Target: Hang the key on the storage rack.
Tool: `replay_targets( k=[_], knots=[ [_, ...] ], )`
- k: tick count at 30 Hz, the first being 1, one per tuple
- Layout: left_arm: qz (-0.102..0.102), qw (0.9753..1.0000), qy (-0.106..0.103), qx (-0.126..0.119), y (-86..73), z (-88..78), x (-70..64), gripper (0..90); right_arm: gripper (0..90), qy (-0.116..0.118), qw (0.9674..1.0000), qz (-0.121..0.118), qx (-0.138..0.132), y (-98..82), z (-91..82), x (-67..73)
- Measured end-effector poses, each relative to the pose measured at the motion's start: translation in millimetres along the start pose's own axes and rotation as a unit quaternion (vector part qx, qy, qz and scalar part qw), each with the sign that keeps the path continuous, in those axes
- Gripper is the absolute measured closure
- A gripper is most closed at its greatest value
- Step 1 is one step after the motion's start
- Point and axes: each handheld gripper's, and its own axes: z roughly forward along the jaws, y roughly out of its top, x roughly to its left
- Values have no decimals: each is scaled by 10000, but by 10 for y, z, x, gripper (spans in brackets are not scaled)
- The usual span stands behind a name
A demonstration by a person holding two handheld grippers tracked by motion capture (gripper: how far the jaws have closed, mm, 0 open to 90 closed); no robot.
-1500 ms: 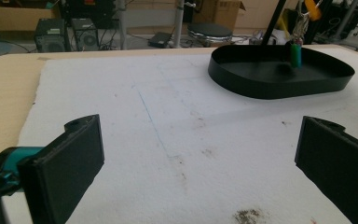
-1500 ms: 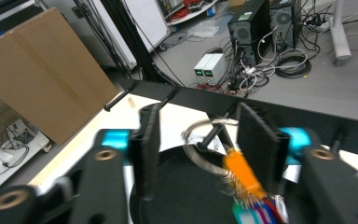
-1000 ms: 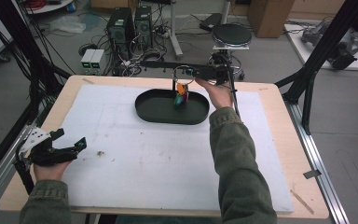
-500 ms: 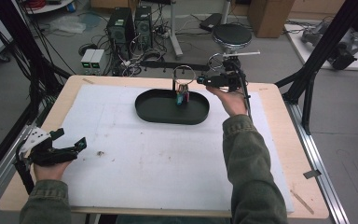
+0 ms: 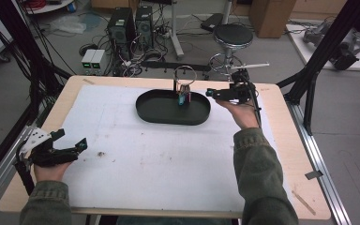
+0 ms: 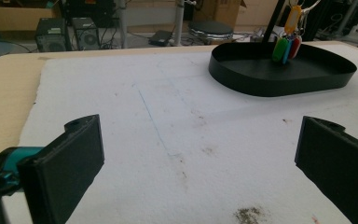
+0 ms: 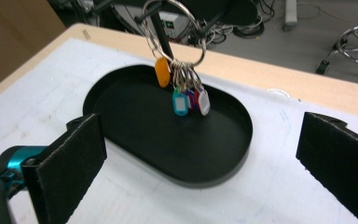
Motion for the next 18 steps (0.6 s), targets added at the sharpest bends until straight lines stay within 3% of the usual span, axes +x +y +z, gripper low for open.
replay_targets(
  k=[18],
  knots=[
    [10, 10000, -2, 22, 0, -2, -2, 17, 4, -102, 9999, -137, -16, -305, -192, -70]
  ],
)
